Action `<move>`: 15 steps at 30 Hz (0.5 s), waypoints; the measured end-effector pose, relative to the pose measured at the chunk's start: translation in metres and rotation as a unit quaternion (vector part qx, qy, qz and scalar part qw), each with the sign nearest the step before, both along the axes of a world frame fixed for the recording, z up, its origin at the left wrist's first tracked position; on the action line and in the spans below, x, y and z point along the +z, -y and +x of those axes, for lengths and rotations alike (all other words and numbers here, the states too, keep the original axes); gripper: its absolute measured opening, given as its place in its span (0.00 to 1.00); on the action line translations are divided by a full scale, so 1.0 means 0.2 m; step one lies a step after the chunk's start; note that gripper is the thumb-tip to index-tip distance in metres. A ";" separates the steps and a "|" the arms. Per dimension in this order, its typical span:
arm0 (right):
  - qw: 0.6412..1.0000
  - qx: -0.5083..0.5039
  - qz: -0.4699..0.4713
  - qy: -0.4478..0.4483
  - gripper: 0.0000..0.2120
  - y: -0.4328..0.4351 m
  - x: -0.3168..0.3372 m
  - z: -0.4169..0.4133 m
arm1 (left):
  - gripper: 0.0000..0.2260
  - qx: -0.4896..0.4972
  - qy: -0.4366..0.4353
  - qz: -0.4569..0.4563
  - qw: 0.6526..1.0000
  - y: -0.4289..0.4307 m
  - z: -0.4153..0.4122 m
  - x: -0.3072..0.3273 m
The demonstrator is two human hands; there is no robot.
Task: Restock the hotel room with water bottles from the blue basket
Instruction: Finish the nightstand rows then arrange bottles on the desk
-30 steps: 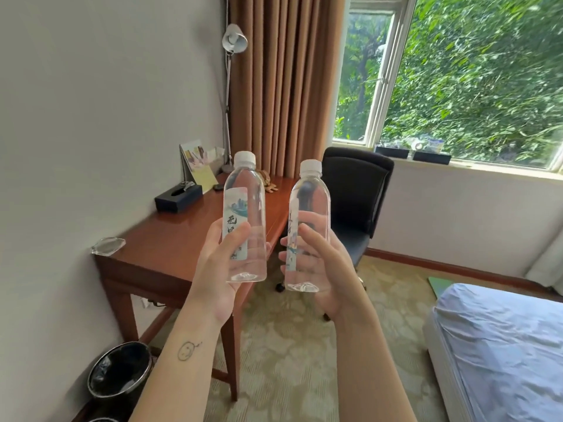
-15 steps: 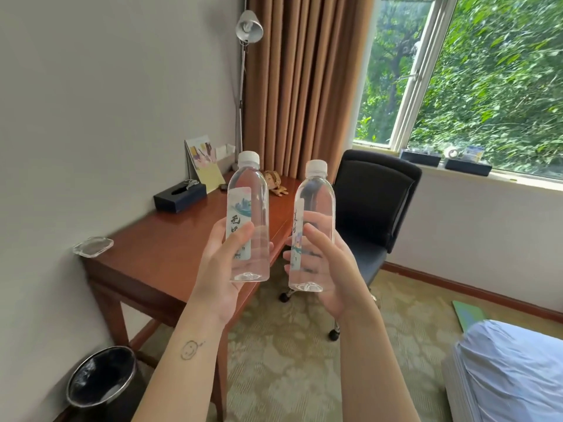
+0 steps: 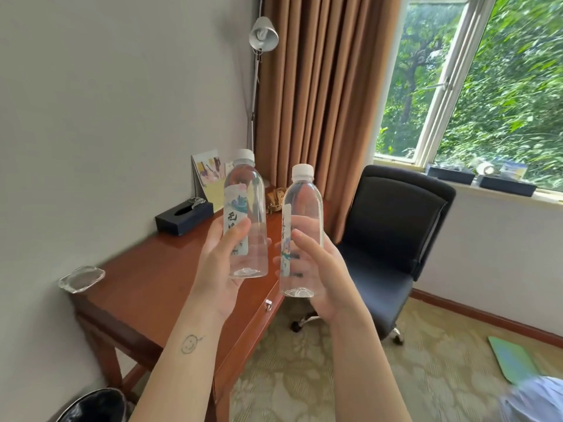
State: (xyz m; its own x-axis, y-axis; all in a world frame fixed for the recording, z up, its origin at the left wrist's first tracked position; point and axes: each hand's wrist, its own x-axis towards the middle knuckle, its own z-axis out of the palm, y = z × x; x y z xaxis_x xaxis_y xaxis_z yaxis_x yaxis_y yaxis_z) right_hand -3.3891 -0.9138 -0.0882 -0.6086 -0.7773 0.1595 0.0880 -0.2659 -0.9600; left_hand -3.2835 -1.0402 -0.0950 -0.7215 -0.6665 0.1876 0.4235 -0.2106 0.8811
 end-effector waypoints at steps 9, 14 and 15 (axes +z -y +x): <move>1.000 -0.002 -0.017 0.003 0.23 0.37 0.01 -0.26 | 0.25 -0.022 0.023 -0.019 0.999 0.37 -0.26 0.03; 1.000 0.008 -0.012 0.010 0.24 0.52 -0.03 -0.36 | 0.25 -0.015 0.035 -0.015 0.999 0.51 -0.36 -0.02; 1.000 0.010 -0.011 0.012 0.25 0.54 -0.04 -0.39 | 0.25 -0.012 0.038 -0.014 0.999 0.53 -0.38 -0.03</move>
